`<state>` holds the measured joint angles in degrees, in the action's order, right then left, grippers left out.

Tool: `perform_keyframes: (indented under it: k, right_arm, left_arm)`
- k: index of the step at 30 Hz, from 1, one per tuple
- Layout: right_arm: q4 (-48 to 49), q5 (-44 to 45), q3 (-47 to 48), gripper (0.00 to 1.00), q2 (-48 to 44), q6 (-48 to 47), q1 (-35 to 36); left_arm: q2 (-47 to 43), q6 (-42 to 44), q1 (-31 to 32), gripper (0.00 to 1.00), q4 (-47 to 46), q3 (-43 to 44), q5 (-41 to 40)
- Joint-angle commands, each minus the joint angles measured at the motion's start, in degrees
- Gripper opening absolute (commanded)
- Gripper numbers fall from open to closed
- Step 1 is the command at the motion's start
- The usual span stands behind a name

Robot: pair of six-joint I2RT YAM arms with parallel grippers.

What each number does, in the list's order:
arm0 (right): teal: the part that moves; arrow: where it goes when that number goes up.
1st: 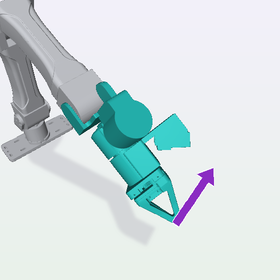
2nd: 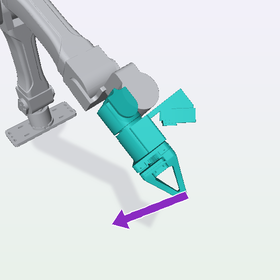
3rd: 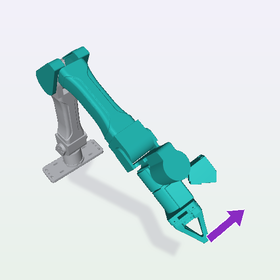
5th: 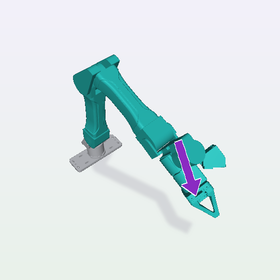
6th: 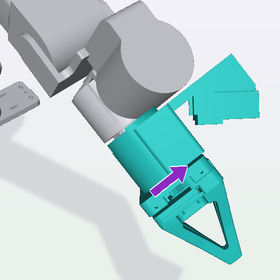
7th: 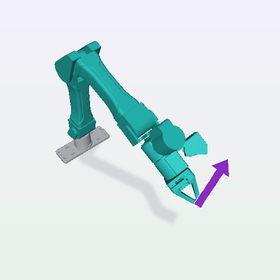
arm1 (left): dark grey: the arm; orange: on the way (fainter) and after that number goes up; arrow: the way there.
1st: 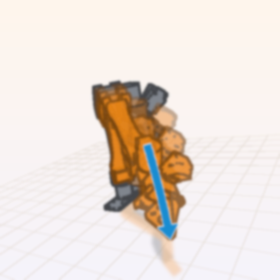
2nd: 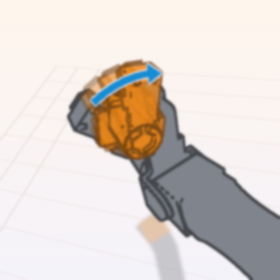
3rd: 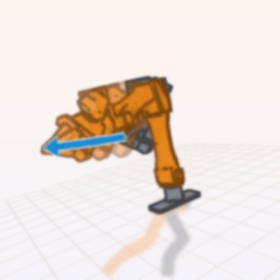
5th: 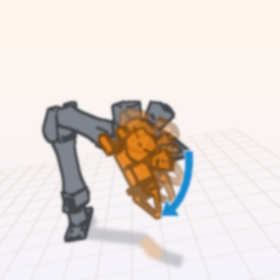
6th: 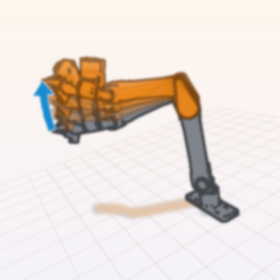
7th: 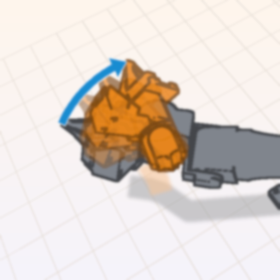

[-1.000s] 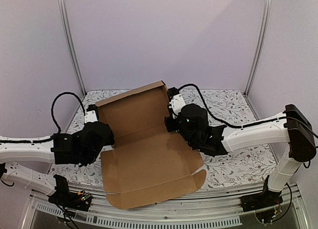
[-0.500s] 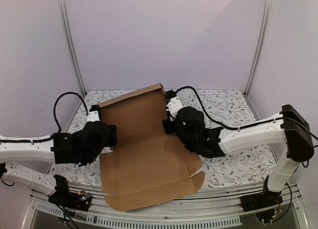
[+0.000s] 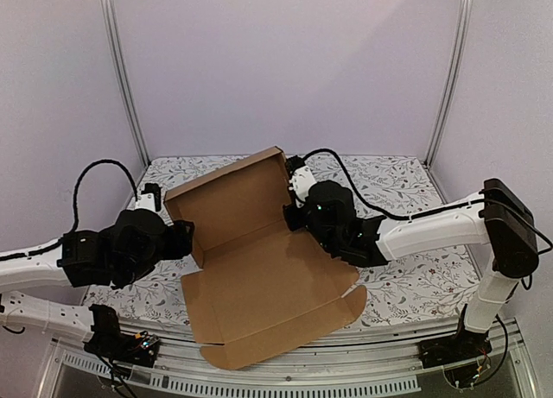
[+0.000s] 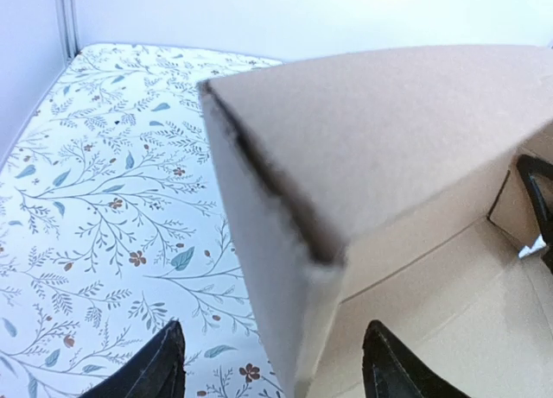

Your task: Fold the paper box

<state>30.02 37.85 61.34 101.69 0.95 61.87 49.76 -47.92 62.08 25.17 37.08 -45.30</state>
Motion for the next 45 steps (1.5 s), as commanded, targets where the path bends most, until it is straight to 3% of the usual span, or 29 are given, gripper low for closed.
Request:
perform_keyframes:
  k: [1,11,19,26,40,45]
  right_arm:
    - [2.4,-6.2,-0.8,0.00,1.1,1.1,-3.5]
    - [15.9,-17.6,-6.2,0.00,4.3,-2.7,-6.5]
    - [38.3,-28.8,-12.0,0.00,10.9,-5.9,-7.6]
    - [50.4,-33.1,-13.1,0.00,17.7,-1.3,-7.9]
    - [50.4,-36.1,-12.5,0.00,23.3,1.2,-7.9]
    - [50.4,-35.4,-12.8,0.00,24.9,0.4,-7.9]
  left_arm:
    - [-4.4,3.1,-0.2,0.69,6.4,0.6,5.7]
    - [-11.2,14.7,-0.3,0.69,6.7,5.8,15.9]
    - [-9.0,23.0,-0.5,0.66,1.8,11.1,16.8]
    - [0.6,28.3,-2.8,0.49,-4.1,17.4,22.4]
    - [25.5,25.0,-13.0,0.18,-16.7,26.2,40.1]
    - [32.2,23.7,-14.3,0.12,-18.3,29.9,43.5]
